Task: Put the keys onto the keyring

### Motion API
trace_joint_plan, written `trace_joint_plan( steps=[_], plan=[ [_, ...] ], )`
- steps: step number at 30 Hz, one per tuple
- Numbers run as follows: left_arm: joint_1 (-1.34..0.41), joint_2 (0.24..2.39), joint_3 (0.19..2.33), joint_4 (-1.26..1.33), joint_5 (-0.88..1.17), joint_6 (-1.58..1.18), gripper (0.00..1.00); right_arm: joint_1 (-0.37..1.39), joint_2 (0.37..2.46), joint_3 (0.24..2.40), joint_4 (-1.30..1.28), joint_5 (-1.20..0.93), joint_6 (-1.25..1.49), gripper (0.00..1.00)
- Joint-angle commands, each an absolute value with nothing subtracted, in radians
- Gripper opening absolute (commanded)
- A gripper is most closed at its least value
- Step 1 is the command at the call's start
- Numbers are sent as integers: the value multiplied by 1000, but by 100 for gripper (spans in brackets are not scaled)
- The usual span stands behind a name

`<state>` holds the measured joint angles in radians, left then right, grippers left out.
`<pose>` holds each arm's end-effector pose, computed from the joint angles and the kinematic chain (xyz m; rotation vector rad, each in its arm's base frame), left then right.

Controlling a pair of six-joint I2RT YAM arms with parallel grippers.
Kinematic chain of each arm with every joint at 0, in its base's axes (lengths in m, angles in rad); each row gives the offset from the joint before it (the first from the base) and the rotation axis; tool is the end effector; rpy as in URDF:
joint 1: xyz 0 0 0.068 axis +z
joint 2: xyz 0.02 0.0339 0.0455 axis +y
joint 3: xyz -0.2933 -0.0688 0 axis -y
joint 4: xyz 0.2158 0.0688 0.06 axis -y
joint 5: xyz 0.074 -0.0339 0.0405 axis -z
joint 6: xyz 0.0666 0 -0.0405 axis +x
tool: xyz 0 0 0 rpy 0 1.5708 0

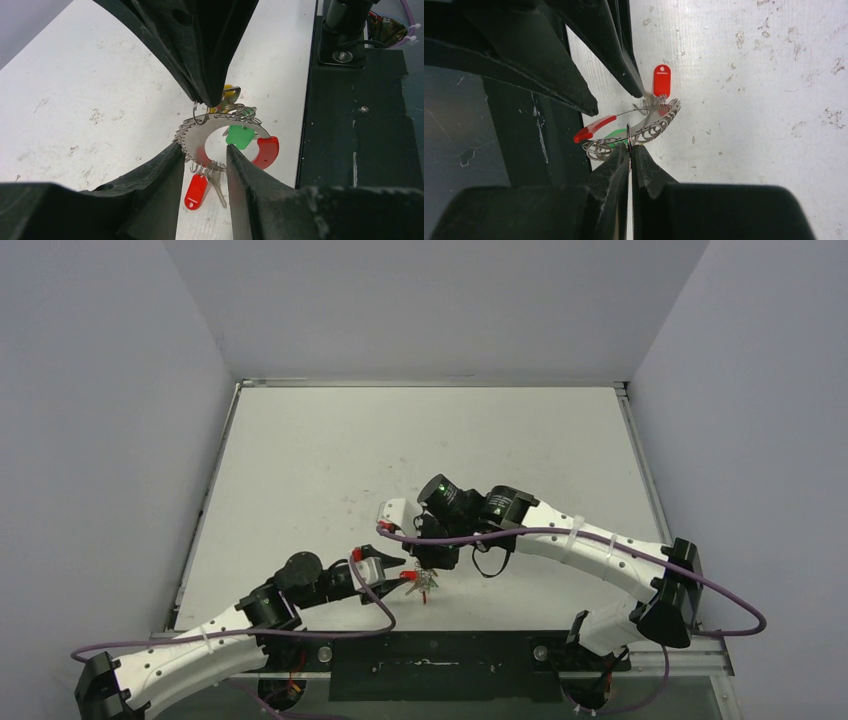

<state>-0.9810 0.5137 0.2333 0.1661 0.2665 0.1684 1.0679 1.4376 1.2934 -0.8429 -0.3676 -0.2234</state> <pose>0.0554 -0.1144 0.2398 1.1195 1.3464 -0.8268 0.1131 0.2553 0.3190 -1.7138 2.0287 0.7761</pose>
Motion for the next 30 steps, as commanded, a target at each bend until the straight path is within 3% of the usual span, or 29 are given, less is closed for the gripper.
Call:
trace_joint_plan(
  steps=[1, 6, 14, 21, 25, 30],
  plan=[
    [-984, 546, 247, 296, 310, 154, 35, 1085, 1456, 1370, -870, -368, -208, 0],
    [-983, 597, 231, 388, 316, 140, 34, 1095, 1480, 1384, -868, -395, -209, 0],
    [-984, 653, 243, 396, 341, 158, 19, 1107, 1489, 1390, -865, -399, -212, 0],
    [-985, 680, 255, 407, 358, 161, 18, 1120, 1497, 1395, -863, -399, -213, 0],
    [-983, 690, 259, 417, 366, 159, 0, 1120, 1501, 1394, -861, -394, -212, 0],
    [-985, 687, 251, 416, 376, 150, 0, 1121, 1496, 1389, -845, -379, -219, 0]
  ],
)
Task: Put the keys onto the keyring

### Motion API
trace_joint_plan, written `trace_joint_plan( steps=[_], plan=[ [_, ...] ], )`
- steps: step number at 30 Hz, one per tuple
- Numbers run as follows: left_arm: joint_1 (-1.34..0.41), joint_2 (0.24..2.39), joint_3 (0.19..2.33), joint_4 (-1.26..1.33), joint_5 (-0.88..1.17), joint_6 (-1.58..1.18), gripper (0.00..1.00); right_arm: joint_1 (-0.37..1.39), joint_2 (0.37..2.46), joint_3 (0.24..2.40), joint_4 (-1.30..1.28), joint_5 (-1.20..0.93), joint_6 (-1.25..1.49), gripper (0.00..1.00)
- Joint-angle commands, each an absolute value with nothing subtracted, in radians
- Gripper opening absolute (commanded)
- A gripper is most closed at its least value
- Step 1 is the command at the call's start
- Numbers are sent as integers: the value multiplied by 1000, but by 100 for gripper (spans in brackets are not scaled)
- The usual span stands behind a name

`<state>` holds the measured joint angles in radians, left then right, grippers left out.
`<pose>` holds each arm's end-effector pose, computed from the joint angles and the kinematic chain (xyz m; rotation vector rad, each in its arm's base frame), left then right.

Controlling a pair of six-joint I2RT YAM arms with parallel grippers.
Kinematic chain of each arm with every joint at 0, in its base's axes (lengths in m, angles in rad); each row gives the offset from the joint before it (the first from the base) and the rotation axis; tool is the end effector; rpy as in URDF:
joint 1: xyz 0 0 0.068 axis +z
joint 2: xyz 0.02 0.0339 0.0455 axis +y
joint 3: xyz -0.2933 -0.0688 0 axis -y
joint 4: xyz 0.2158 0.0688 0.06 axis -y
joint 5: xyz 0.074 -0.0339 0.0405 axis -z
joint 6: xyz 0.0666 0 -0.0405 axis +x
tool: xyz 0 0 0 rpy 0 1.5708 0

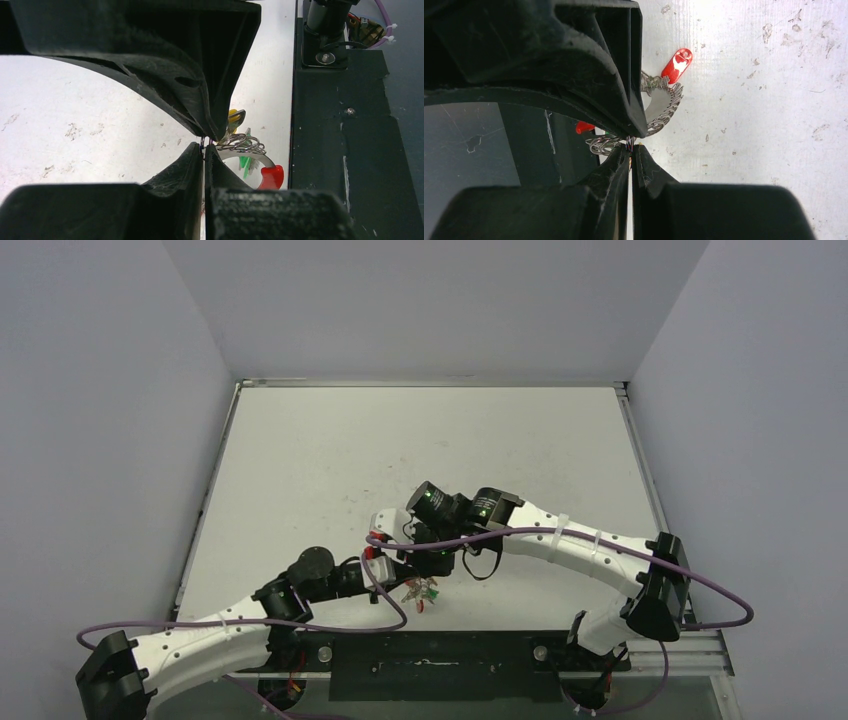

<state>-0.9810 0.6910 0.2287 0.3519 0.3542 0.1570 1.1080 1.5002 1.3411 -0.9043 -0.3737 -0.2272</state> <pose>0.0640 -0.1371 0.2428 1.1701 1.3131 -0.9074 0.1068 0.2685 0.3123 -1.8005 2.0671 0.7709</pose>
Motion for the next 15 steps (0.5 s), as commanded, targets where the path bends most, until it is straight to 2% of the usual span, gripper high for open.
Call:
trace_joint_plan(
  steps=[1, 3, 6, 9, 15],
  plan=[
    [-984, 682, 248, 418, 373, 146, 0, 1120, 1489, 1383, -836, -373, -222, 1],
    [-984, 670, 238, 423, 362, 133, 0, 1119, 1465, 1362, -807, -358, -222, 7],
    [-984, 638, 209, 464, 338, 108, 0, 1116, 1419, 1325, -758, -335, -228, 27],
    [-984, 592, 162, 527, 307, 84, 0, 1113, 1353, 1263, -696, -313, -247, 41],
    [-985, 514, 95, 627, 280, 61, 0, 1079, 1176, 1096, -518, -367, -283, 49]
  ],
)
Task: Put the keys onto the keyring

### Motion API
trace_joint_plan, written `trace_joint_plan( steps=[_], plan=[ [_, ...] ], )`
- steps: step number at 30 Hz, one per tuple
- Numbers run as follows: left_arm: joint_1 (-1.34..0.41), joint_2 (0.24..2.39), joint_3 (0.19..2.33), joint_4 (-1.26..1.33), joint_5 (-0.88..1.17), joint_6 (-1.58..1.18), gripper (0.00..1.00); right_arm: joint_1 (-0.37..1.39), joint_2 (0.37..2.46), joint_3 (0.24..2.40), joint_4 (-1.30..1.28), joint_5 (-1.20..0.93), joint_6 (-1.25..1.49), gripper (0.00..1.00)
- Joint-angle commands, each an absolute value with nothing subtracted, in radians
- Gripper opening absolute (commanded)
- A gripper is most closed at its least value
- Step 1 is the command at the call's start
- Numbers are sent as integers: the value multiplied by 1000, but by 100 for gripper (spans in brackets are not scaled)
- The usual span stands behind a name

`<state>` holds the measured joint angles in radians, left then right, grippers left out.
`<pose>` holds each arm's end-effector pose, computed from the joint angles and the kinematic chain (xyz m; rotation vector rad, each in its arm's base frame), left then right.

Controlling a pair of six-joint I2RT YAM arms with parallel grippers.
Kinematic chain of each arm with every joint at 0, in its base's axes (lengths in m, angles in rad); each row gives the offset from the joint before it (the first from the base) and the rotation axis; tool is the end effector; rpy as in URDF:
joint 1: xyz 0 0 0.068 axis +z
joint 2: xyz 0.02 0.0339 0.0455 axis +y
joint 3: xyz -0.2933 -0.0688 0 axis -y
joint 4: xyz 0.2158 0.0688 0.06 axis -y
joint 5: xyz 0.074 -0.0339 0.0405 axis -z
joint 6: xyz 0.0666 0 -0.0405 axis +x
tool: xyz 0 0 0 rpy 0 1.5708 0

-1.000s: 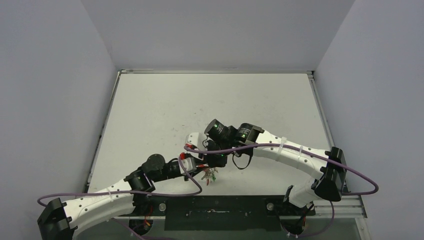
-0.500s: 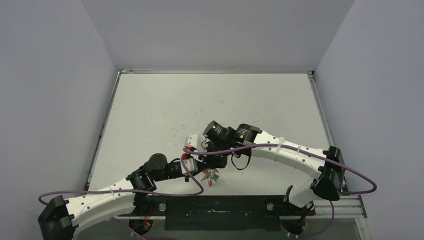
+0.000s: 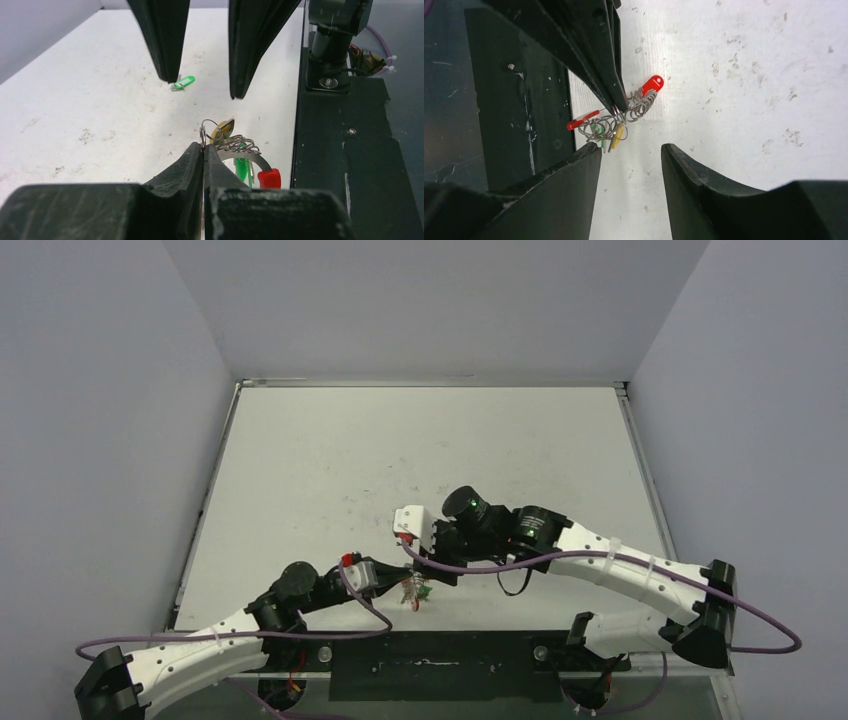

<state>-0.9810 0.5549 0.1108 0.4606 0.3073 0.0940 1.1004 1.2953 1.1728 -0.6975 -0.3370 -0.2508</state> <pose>0.0549 -0.1183 0.2318 1.0440 1.2555 -0.9293 0.0960 0.2374 0.3289 -1.6793 1.8298 0.7865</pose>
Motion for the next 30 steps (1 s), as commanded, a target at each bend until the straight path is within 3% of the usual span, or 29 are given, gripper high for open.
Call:
trace_joint_plan(
  steps=[1, 14, 25, 27, 30],
  plan=[
    [-985, 507, 88, 644, 281, 58, 0, 1071, 1151, 1069, -489, -393, -289, 49],
    [-985, 516, 60, 756, 341, 32, 0, 985, 1089, 903, -213, -700, -299, 41],
    [-986, 517, 63, 758, 340, 38, 0, 972, 1171, 880, -193, -772, -305, 33],
    [-986, 516, 63, 758, 339, 37, 0, 971, 1181, 881, -197, -779, -305, 27],
    [-986, 515, 63, 755, 338, 38, 0, 969, 1194, 890, -208, -781, -308, 9]
  ],
)
